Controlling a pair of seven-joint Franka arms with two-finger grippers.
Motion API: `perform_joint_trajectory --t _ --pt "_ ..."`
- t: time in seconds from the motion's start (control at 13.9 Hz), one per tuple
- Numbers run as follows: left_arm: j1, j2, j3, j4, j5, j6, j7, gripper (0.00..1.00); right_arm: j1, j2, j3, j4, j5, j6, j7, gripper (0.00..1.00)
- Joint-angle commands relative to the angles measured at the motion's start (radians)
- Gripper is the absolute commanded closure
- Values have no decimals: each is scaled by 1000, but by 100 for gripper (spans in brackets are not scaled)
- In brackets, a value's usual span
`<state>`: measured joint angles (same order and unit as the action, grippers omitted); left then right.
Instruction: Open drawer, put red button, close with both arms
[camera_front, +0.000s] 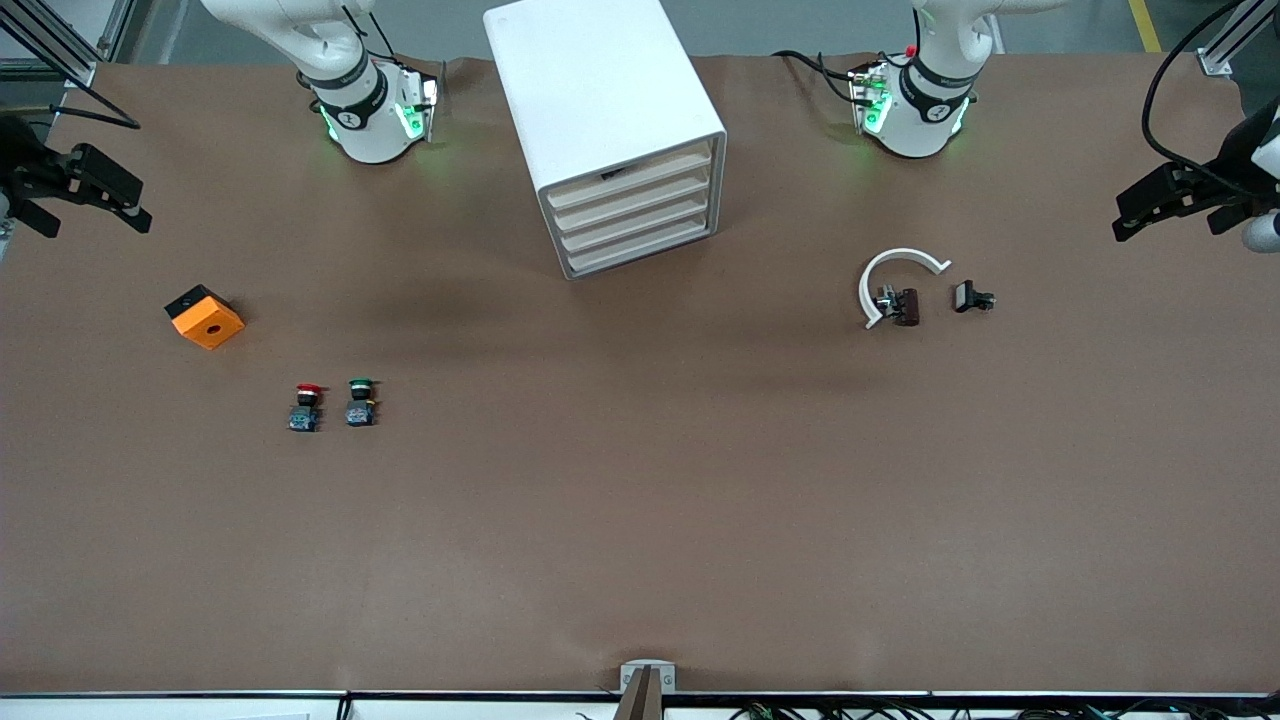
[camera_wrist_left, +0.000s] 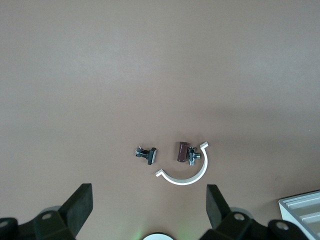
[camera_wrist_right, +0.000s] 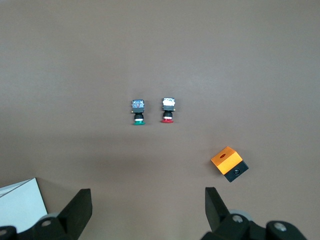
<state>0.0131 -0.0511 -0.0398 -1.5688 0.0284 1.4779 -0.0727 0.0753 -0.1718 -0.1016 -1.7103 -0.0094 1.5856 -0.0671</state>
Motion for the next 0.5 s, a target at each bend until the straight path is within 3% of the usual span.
perform_joint_trajectory --t 0.0,0.43 --pt "-7 13 -2 29 18 -19 4 0 -17 12 11 27 -3 -18 -10 0" --pt "-25 134 -14 82 7 -21 4 0 -15 15 11 29 -3 -18 -11 0"
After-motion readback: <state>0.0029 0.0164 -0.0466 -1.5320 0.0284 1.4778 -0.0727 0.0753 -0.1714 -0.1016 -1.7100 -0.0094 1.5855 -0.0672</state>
